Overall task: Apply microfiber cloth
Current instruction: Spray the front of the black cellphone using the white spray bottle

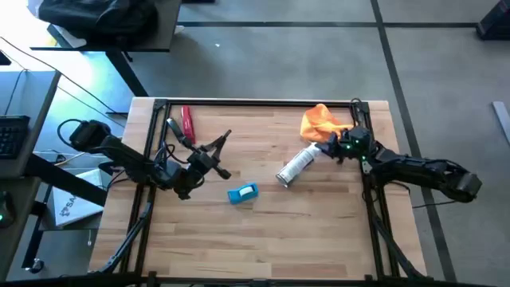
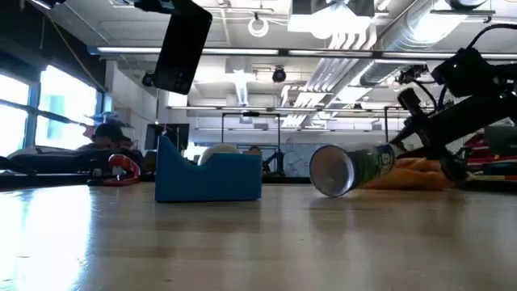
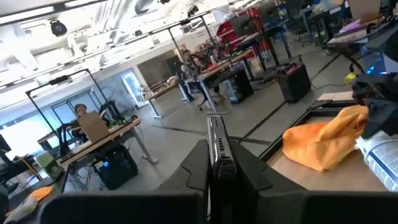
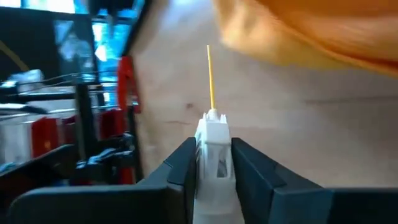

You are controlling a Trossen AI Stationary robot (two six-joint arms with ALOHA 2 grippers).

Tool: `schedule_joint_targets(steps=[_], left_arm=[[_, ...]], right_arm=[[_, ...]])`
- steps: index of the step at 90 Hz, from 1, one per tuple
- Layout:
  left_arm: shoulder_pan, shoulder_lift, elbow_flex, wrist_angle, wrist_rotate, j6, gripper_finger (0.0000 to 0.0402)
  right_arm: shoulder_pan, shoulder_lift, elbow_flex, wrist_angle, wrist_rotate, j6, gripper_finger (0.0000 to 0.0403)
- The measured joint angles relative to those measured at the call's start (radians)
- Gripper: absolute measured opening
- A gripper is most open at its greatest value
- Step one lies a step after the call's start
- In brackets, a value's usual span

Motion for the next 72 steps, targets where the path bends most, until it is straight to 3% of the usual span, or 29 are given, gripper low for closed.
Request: schedule_joint_targets(steps=[10,22,37,56,72], left_arm=[[0.0,0.0,0.0,0.0,-0.006,0.007,0.0012],[0.0,0.0,0.0,0.0,-0.006,0.007,0.0012],[0.0,0.0,0.0,0.0,-0.008,0.007,0.0012],[0.0,0.0,0.0,0.0,-0.008,0.014,0.0012],[0.0,0.0,0.0,0.0,-0.009,0.018,0.0012]], right_arm=[[0.0,0.0,0.004,0.086,0.003,-0.017,0.0036],[0.024,0.0,0.078,0.072,0.003,-0.102,0.0031],[0.088,0.0,0.301,-0.126,0.021,-0.306,0.0031],[0.224,0.023,0.702,-0.671,0.291,-0.705,0.0031],[0.348,0.052,0.923,-0.919,0.558,-0.941,0.0031]])
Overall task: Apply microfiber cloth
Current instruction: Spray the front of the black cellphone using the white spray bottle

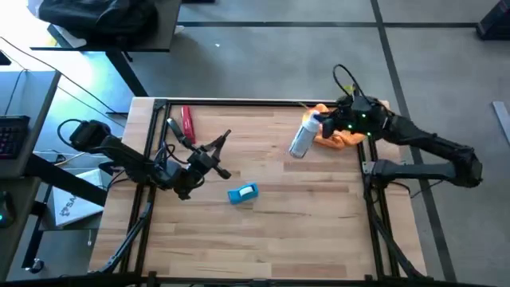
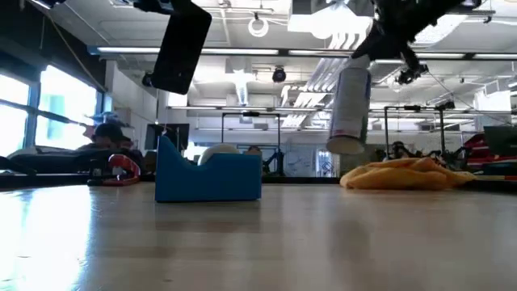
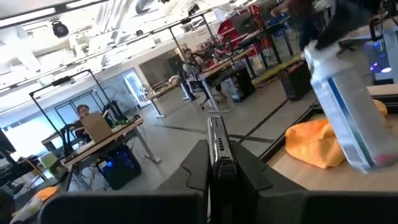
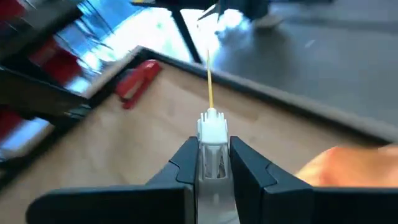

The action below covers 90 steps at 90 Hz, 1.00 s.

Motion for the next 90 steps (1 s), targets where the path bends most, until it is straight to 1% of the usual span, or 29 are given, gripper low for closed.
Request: schedule_joint_targets(steps=[8,16,32,38,46,57,63,69,73,79,90], left_arm=[[0.0,0.0,0.0,0.0,0.0,0.0,0.0012],[0.0,0.0,0.0,0.0,-0.001,0.005,0.0012],[-0.002,0.0,0.0,0.0,-0.012,0.007,0.0012],[-0.002,0.0,0.0,0.0,-0.012,0.004,0.0012],[-0.003,0.0,0.0,0.0,-0.011,-0.003,0.0012],[-0.003,0.0,0.0,0.0,-0.011,-0.01,0.0012],[-0.003,0.0,0.0,0.0,-0.011,-0.012,0.0012],[-0.005,0.0,0.0,0.0,-0.011,-0.016,0.0012],[-0.005,0.0,0.0,0.0,-0.01,-0.019,0.0012],[-0.005,0.0,0.0,0.0,-0.007,-0.019,0.0012],[-0.005,0.0,0.0,0.0,-0.007,-0.02,0.0012]], right_arm=[[0.062,-0.004,0.032,-0.058,0.109,-0.067,0.0031],[0.132,-0.023,0.027,-0.105,0.188,-0.09,0.0031],[0.317,-0.106,-0.042,-0.147,0.314,-0.053,0.0031],[0.388,-0.143,-0.062,-0.148,0.329,-0.042,0.0031],[0.481,-0.171,-0.073,-0.196,0.316,-0.013,0.0031],[0.584,-0.178,-0.077,-0.31,0.26,0.015,0.0031],[0.633,-0.174,-0.077,-0.367,0.253,0.046,0.0031],[0.674,-0.169,-0.077,-0.387,0.257,0.076,0.0031],[0.7,-0.169,-0.078,-0.386,0.274,0.091,0.0031],[0.735,-0.17,-0.078,-0.371,0.335,0.117,0.0031],[0.793,-0.167,-0.078,-0.371,0.406,0.15,0.0031]])
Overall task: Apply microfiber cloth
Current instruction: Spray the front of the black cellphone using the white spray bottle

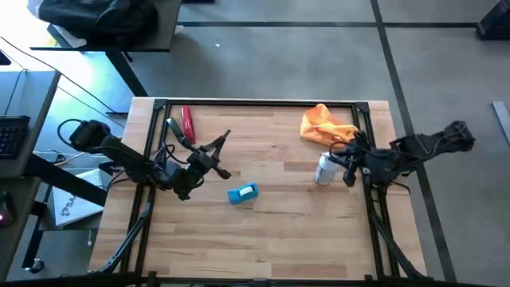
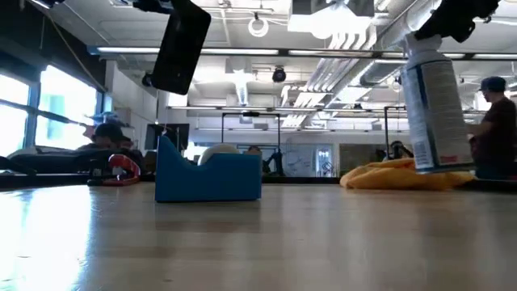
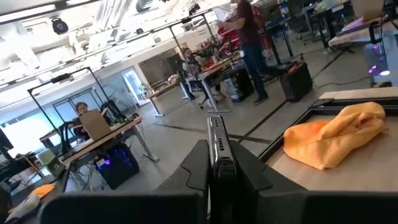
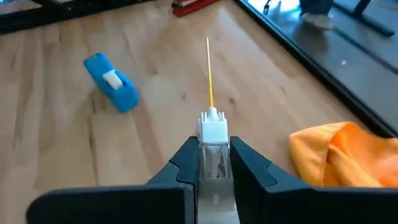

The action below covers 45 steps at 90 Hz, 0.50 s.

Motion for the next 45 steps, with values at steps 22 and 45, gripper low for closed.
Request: schedule_joint_targets(steps=[22,45], left_arm=[[-0.004,0.0,0.0,0.0,0.0,-0.001,0.0012],[-0.025,0.0,0.0,-0.002,0.0,-0.01,0.0012]], right_arm=[[0.087,0.037,-0.025,0.01,0.083,0.04,0.0032],[0.133,0.036,-0.164,0.163,0.181,0.085,0.0046]])
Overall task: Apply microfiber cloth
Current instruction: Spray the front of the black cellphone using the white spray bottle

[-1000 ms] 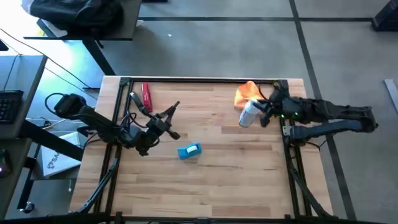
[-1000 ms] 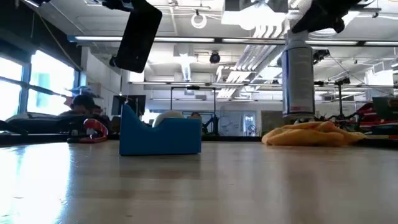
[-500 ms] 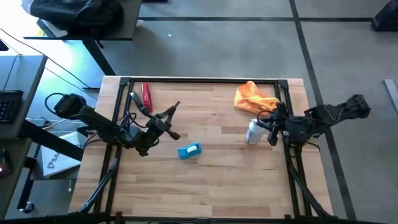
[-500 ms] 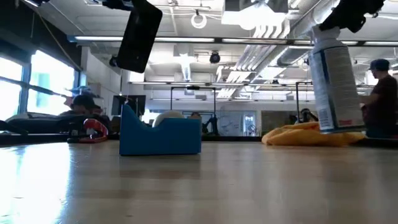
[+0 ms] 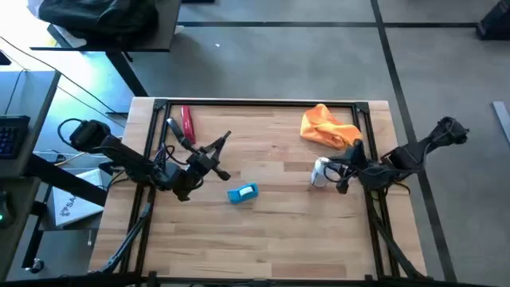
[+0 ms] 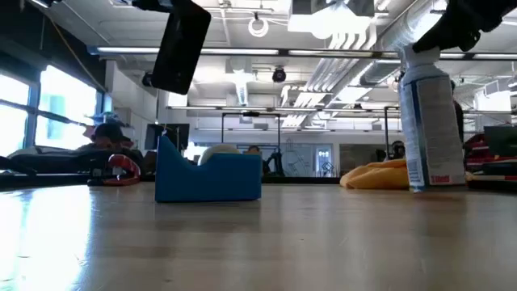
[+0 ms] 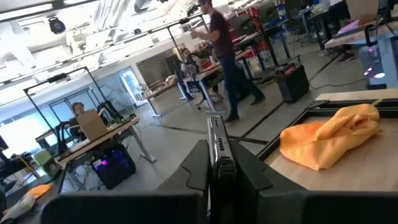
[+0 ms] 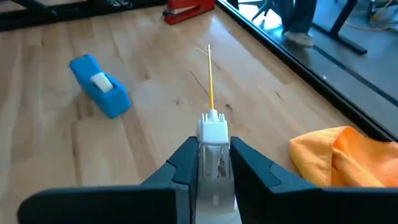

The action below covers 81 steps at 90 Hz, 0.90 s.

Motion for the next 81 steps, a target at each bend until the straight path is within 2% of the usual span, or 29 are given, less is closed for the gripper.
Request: schedule_joint_targets(steps=[15,39,81], left_arm=[[-0.007,0.0,0.0,0.0,0.0,-0.001,0.0012],[-0.007,0.0,0.0,0.0,-0.001,-0.009,0.0012],[-0.006,0.0,0.0,0.0,0.011,-0.02,0.0012]], right_arm=[[0.002,-0.001,-0.024,0.048,0.002,0.0,0.0052],[0.002,0.0,0.005,0.025,-0.033,-0.016,0.0088],[-0.001,0.0,0.171,-0.049,-0.035,-0.038,0.0167]])
